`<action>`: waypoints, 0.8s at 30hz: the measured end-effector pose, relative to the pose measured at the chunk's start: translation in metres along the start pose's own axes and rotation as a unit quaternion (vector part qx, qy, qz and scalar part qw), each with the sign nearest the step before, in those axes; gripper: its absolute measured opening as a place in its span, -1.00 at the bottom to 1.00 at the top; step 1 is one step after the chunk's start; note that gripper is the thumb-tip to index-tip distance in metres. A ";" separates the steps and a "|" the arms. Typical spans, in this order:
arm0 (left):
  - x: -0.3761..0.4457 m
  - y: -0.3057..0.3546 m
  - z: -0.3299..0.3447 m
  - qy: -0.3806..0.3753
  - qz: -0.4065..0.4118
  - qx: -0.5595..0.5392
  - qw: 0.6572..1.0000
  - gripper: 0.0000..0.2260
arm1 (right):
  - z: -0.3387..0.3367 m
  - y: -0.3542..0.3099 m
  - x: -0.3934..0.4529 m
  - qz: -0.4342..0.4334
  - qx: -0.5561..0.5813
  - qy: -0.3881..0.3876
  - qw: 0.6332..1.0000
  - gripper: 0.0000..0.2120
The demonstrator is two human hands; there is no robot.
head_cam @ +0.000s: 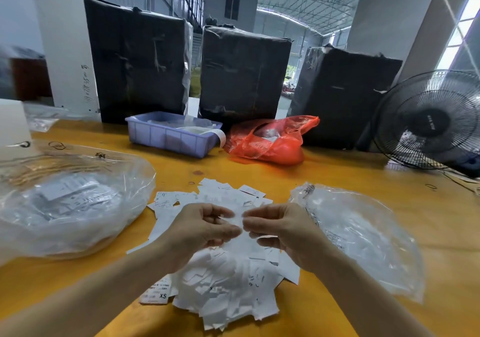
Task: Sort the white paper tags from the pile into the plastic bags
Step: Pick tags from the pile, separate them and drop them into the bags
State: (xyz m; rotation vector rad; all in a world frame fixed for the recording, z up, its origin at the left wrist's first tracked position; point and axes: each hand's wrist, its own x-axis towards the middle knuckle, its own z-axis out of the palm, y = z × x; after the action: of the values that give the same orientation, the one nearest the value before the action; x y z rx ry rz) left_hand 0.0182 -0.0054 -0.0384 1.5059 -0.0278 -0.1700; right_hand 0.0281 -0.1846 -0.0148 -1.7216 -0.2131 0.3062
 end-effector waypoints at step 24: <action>0.011 -0.001 -0.014 0.096 0.030 -0.086 0.991 -0.68 | -0.006 0.045 0.025 -0.080 -0.438 0.081 0.892 -0.41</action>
State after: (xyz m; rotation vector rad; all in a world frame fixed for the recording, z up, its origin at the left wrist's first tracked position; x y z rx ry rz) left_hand 0.0309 0.0072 -0.0418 1.3416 0.0938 0.0201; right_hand 0.0523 -0.1898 -0.0604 -2.5904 -0.4103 -0.0897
